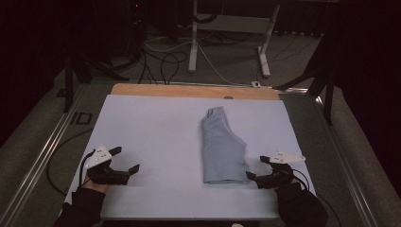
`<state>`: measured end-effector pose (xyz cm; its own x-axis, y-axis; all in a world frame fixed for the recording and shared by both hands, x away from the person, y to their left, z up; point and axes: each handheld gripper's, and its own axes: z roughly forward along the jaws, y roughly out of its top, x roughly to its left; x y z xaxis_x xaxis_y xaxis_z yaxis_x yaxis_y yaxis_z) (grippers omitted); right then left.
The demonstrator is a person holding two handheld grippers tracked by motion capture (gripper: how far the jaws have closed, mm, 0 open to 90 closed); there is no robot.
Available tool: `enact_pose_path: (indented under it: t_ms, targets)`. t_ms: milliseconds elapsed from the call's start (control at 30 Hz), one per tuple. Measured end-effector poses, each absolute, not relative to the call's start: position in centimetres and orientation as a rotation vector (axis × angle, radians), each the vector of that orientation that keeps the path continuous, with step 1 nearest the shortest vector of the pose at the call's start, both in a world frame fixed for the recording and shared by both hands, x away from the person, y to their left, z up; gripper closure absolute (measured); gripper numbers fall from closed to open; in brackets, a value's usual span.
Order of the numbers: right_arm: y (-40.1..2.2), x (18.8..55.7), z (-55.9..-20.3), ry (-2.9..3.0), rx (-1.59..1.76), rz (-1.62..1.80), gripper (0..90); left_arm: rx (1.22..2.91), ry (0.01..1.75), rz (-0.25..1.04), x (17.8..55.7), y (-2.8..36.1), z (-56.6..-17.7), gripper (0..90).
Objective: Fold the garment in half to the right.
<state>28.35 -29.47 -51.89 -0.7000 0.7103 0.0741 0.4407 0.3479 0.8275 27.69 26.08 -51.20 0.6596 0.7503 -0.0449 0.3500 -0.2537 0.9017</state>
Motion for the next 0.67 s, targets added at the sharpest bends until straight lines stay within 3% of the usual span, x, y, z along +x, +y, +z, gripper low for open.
enact_pose_path:
  t_ms: [667]
  targets:
    - [-29.31,27.96,-52.59,2.303,1.012,1.225,9.3,1.861,0.883,0.512,27.65,25.94,-51.46,1.0]
